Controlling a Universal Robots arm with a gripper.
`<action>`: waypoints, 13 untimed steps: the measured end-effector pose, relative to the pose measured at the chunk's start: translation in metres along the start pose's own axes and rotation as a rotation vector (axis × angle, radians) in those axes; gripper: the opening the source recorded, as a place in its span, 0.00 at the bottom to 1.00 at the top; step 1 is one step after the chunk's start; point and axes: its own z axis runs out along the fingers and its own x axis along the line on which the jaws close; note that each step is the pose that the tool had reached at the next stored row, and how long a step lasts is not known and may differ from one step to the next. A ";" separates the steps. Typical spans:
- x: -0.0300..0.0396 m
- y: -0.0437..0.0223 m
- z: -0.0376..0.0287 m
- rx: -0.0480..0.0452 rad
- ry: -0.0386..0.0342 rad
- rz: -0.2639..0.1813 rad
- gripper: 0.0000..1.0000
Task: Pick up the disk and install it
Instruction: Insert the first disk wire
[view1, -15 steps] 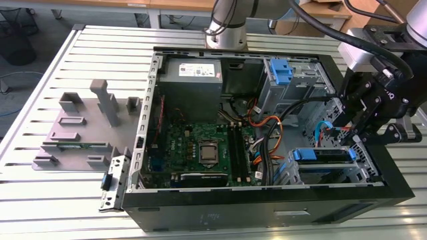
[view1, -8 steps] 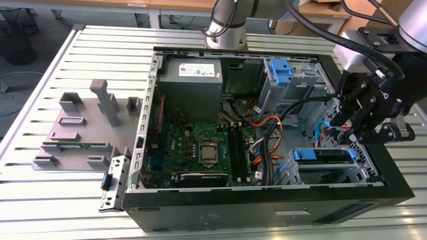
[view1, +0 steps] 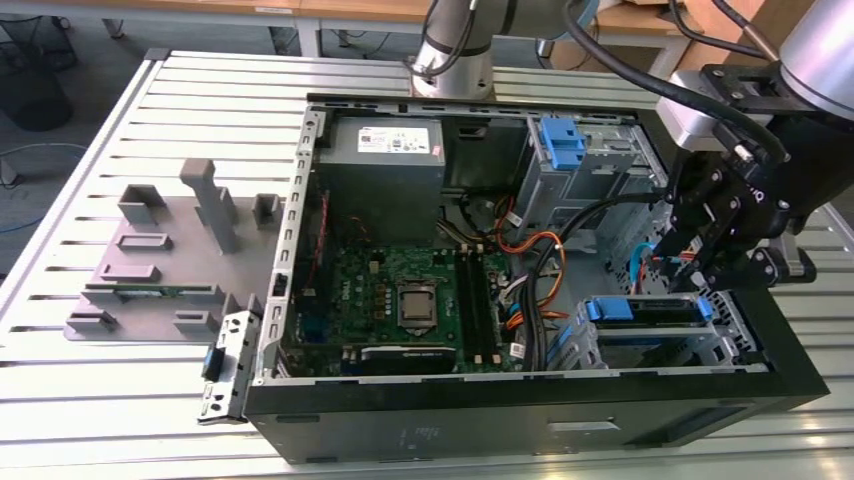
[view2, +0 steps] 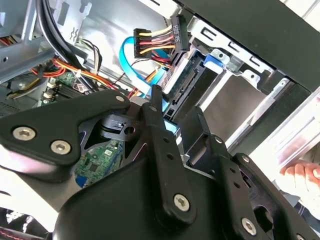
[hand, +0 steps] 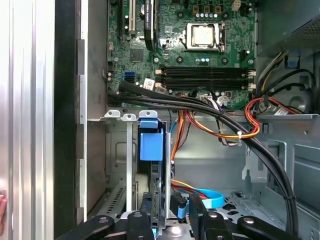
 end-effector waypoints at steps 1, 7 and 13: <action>-0.0001 0.0000 0.0007 -0.0002 0.0036 0.000 0.42; -0.0007 0.0000 0.0041 -0.0006 0.0162 0.000 0.42; -0.0007 0.0000 0.0041 -0.0006 0.0171 0.000 0.41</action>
